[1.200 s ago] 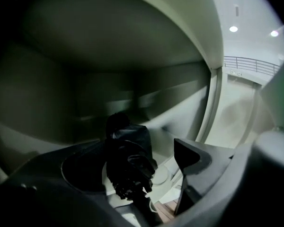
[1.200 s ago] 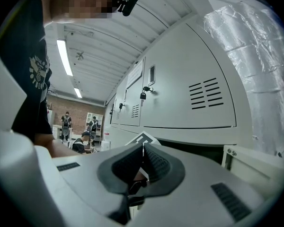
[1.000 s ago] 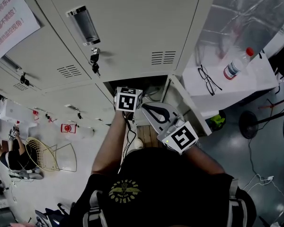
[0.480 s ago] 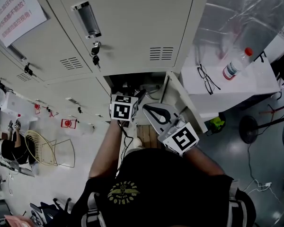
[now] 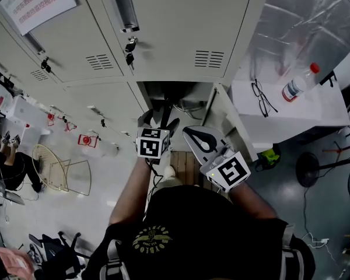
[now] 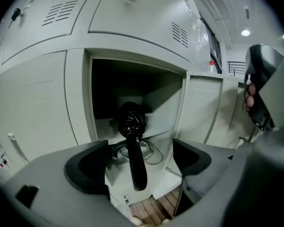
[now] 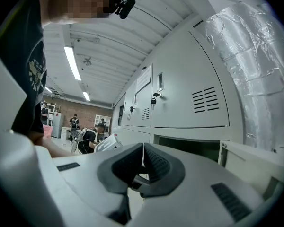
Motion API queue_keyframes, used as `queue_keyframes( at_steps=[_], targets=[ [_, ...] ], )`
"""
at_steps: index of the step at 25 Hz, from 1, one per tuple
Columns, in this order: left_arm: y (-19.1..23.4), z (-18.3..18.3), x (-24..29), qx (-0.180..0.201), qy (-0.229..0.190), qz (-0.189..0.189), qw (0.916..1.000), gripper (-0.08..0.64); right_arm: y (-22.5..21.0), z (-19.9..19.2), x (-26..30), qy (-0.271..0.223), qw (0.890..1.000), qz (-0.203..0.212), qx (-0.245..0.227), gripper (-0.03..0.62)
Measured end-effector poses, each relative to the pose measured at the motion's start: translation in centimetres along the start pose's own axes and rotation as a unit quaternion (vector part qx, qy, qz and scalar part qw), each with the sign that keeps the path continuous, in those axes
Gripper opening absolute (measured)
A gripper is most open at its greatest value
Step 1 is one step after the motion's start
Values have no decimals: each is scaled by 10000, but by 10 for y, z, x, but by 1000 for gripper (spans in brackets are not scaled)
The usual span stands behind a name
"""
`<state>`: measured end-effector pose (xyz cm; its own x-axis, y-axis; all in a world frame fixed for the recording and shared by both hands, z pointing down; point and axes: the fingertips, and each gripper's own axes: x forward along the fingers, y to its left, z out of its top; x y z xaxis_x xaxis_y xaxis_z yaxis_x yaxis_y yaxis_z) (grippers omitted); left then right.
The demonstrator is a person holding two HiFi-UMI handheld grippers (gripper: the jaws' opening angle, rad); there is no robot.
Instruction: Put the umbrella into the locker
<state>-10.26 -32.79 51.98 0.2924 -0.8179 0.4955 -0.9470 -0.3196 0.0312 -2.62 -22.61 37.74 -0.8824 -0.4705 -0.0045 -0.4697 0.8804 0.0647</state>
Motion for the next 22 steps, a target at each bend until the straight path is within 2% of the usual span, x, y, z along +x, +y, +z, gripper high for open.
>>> queue_keyframes(
  at_steps=[3,14,15,17,19,22],
  targets=[
    [-4,-13,1,-45,33,-24,10000,423,1,0,-2,-14,10000,-4,-21,31],
    [1,-58,12,427,427,333,9976,415,7,0,-8,-38,10000,29,-8,31],
    [2,-57,13,467,420,410,9972,378,7,-1,-8,-37,10000,32,-5,31],
    [5,-55,15,478,357,556,9967,204,7,-2,-9,-22,10000,21,-4,31],
    [6,-54,19,452,344,588,9967,158,6,-2,-11,-12,10000,-8,-8,31],
    [6,-53,22,289,390,545,9973,138,4,0,-13,-27,10000,-60,-9,31]
  ],
)
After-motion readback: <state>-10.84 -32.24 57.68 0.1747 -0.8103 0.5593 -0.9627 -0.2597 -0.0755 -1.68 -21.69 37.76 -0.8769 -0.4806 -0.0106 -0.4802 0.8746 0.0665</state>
